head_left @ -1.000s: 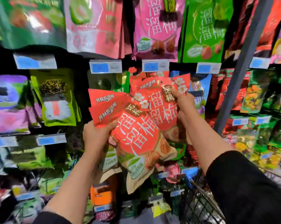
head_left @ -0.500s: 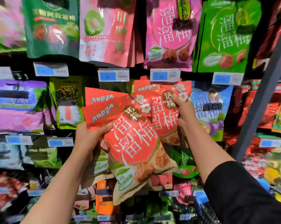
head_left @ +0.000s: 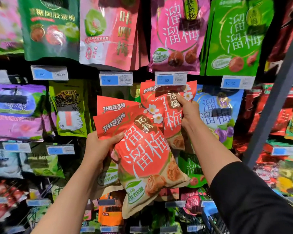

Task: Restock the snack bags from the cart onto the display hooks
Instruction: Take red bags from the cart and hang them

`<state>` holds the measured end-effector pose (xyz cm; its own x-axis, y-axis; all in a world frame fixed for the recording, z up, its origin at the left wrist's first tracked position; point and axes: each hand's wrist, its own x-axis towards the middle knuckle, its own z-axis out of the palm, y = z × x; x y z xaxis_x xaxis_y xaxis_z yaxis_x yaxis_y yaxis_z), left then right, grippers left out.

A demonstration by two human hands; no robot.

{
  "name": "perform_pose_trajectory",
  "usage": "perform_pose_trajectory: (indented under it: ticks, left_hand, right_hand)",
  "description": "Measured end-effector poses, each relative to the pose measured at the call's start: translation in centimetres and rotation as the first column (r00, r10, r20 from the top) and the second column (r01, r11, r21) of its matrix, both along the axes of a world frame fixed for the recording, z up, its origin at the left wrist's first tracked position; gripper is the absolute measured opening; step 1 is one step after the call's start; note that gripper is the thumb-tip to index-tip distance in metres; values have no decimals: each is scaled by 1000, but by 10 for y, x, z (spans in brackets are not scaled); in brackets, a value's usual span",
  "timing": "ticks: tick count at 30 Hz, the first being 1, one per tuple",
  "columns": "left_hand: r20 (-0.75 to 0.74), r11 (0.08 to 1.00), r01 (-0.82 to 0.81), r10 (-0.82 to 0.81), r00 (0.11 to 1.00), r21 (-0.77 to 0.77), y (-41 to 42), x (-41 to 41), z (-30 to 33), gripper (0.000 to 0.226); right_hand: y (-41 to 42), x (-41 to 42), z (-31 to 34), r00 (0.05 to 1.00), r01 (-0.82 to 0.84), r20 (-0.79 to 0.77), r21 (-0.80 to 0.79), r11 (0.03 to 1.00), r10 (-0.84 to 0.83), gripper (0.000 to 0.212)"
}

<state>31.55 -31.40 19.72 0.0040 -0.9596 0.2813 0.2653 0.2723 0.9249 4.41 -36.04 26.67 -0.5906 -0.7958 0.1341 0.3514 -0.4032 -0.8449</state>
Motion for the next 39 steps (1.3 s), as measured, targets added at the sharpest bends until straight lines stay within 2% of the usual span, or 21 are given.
perform_pose_trajectory:
  ticks: [2, 5, 8, 11, 15, 16, 17, 19, 20, 22, 23, 25, 27, 32, 35, 39]
  left_hand:
    - [-5, 1000, 3, -3, 1000, 13, 0, 1, -2, 33]
    - [-12, 1000, 2, -2, 1000, 22, 0, 2, -2, 29]
    - [-2, 1000, 10, -10, 1000, 15, 1, 3, -1, 28]
    - [-1, 1000, -1, 1, 1000, 20, 3, 4, -2, 27]
    - [-5, 999, 0, 0, 1000, 44, 3, 10, -7, 27]
    - [-7, 999, 0, 0, 1000, 46, 3, 12, -8, 28]
    - [-8, 999, -2, 3, 1000, 48, 3, 13, -10, 29]
    - [2, 998, -7, 7, 1000, 59, 1, 11, -13, 31]
    - [16, 998, -6, 5, 1000, 63, 1, 9, -15, 30]
    - [49, 998, -1, -2, 999, 70, 1, 3, -20, 25]
    - [60, 997, 7, -11, 998, 74, 1, -1, -22, 24]
    - [58, 996, 25, -30, 998, 87, 4, -9, -27, 25]
    - [34, 993, 44, -48, 998, 109, 7, -15, -29, 26]
    - [-2, 988, 119, -119, 993, 100, 11, -21, -29, 29]
    - [28, 989, 135, -136, 990, 55, 10, -22, -29, 30]
    - [53, 987, 155, -157, 986, 31, 9, -26, -29, 29]
  right_hand:
    - [0, 2, -1, 1000, 21, -4, 20, 1000, -20, 27]
    - [-7, 5, 4, 987, 150, -73, 82, 985, -144, 17]
    - [-14, 12, 10, 905, 351, -316, 181, 919, -284, 16]
    - [-13, 15, 13, 774, 522, -547, 269, 809, -318, 26]
    - [-8, 24, -2, 724, 623, -586, 329, 710, -364, 61]
    - [-4, 30, -9, 697, 658, -583, 288, 695, -418, 68]
    - [0, 34, -16, 651, 695, -577, 193, 693, -493, 65]
    - [16, 44, -32, 629, 632, -554, -44, 774, -545, 43]
    - [24, 51, -38, 661, 519, -591, -85, 850, -463, 36]
    - [37, 63, -44, 706, 268, -676, -23, 963, -212, 38]
    - [41, 67, -46, 737, 170, -669, 46, 984, -96, 40]
    - [47, 67, -49, 811, 27, -584, 113, 993, 44, 41]
    - [57, 66, -50, 875, -63, -470, 126, 990, 115, 35]
    - [75, 61, -46, 935, -192, -279, 125, 973, 220, 31]
    - [80, 61, -42, 936, -173, -284, 139, 975, 206, 39]
    - [82, 62, -31, 947, -67, -307, 117, 991, 101, 28]
